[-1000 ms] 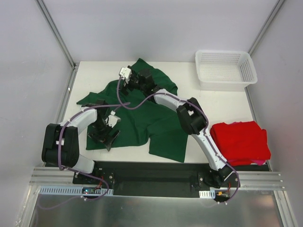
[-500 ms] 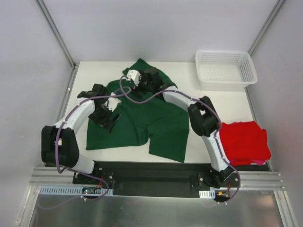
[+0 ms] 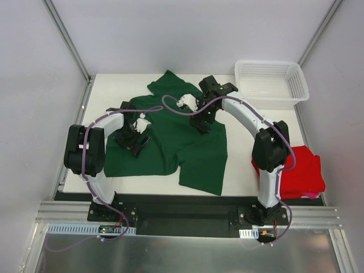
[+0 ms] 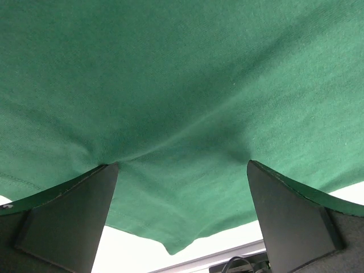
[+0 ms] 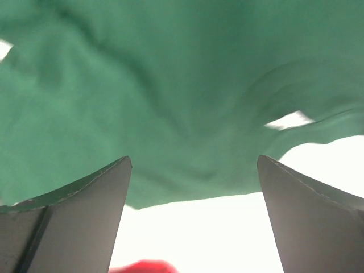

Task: Fold and stack the t-shirts

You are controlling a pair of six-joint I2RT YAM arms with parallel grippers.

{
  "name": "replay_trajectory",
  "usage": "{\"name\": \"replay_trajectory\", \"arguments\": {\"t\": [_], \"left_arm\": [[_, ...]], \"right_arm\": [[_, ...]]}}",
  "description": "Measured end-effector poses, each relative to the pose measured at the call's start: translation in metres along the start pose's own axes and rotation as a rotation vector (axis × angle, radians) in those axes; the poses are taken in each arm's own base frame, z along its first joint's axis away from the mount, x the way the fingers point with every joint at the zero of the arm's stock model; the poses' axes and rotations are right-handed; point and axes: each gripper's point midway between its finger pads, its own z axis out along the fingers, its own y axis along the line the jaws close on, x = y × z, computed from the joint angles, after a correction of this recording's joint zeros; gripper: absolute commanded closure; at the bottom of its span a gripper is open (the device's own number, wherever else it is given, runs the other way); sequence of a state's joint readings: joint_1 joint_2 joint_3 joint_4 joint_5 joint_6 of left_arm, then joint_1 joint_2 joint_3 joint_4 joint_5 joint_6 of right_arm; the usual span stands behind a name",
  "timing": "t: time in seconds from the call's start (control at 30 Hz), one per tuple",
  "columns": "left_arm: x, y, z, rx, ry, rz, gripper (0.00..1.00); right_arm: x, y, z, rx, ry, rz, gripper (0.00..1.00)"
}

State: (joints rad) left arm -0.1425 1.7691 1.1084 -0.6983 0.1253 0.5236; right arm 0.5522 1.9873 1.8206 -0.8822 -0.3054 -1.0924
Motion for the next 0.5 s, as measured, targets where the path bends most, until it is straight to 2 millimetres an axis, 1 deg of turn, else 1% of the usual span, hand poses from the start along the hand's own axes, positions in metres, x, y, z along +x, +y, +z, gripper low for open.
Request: {"name": "replay_trajectory", "arguments": {"t": [0.07,0.1,0.2,0.27,0.37,0.5], "left_arm": [[-0.001,0.000,0.000,0.000,-0.004,-0.006,0.01],[-0.001,0.000,0.000,-0.001,-0.007,-0.009,0.01],[0.002,-0.003,0.000,-0.012,-0.027,-0.017,0.01],[0.007,-0.006,0.000,-0.017,-0.039,-0.032,0.00],[0.021,-0.015,-0.001,-0.012,-0.036,-0.049,0.01],[0.047,-0.034,-0.005,0.030,-0.003,-0.077,0.01]], "right_arm": [[0.017,0.018,-0.001,-0.073,0.061,0.026,0.04],[0.023,0.026,-0.003,-0.102,0.083,0.036,0.04],[0.029,0.039,-0.008,-0.159,0.118,0.059,0.04],[0.027,0.038,-0.010,-0.176,0.128,0.065,0.04],[0.020,0.031,-0.009,-0.173,0.124,0.062,0.04],[0.017,0.025,-0.007,-0.172,0.129,0.048,0.04]]}}
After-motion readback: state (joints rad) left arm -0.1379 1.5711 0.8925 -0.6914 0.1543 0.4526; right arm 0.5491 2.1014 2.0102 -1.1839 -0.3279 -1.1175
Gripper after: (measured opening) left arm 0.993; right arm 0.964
